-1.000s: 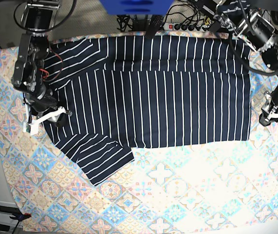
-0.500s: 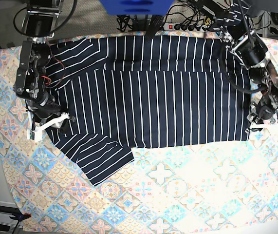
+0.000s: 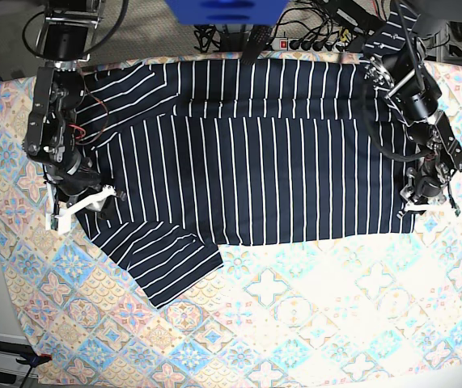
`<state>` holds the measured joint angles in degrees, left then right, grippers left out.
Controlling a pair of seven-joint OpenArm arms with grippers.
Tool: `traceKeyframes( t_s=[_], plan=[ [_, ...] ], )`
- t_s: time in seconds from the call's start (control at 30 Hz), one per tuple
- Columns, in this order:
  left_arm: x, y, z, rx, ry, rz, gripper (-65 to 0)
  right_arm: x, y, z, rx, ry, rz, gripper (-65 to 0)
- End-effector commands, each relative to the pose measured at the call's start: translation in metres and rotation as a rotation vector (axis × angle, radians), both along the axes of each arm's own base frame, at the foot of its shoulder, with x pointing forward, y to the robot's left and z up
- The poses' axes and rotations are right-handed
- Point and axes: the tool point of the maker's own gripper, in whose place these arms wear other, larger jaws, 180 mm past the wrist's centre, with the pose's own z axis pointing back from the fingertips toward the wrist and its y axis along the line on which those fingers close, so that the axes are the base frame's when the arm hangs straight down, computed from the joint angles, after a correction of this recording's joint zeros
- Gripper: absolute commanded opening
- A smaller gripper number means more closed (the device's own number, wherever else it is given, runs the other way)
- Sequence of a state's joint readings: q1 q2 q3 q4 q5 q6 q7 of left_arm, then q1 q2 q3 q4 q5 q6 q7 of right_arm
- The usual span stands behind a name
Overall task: Fold the T-shirt properly
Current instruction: 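Grasp the shirt side edges with both grippers and fold them inward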
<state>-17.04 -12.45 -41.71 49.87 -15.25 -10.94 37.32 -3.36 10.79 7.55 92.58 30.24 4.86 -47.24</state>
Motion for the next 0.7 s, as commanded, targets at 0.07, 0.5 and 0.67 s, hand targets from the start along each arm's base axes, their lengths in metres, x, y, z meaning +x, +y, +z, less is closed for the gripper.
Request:
traceKeyframes(
  t_s=[0.07,0.5,0.67],
  plan=[
    [0.008,0.021,0.014,0.036,-0.038,0.026,-45.8,0.009,-0.004,0.015,-0.009,-0.054,0.002,-40.6],
    [0.006,0.004,0.002,0.002,-0.022,0.012,-46.0,0.009,-0.003,0.015,-0.008,-0.054,0.001,-40.6],
    [-0.005,-0.01,-0.011,-0.047,0.028,-0.012,-46.3,0.008,-0.003,0.014,-0.007,-0.052,0.001,-40.6]
  ],
)
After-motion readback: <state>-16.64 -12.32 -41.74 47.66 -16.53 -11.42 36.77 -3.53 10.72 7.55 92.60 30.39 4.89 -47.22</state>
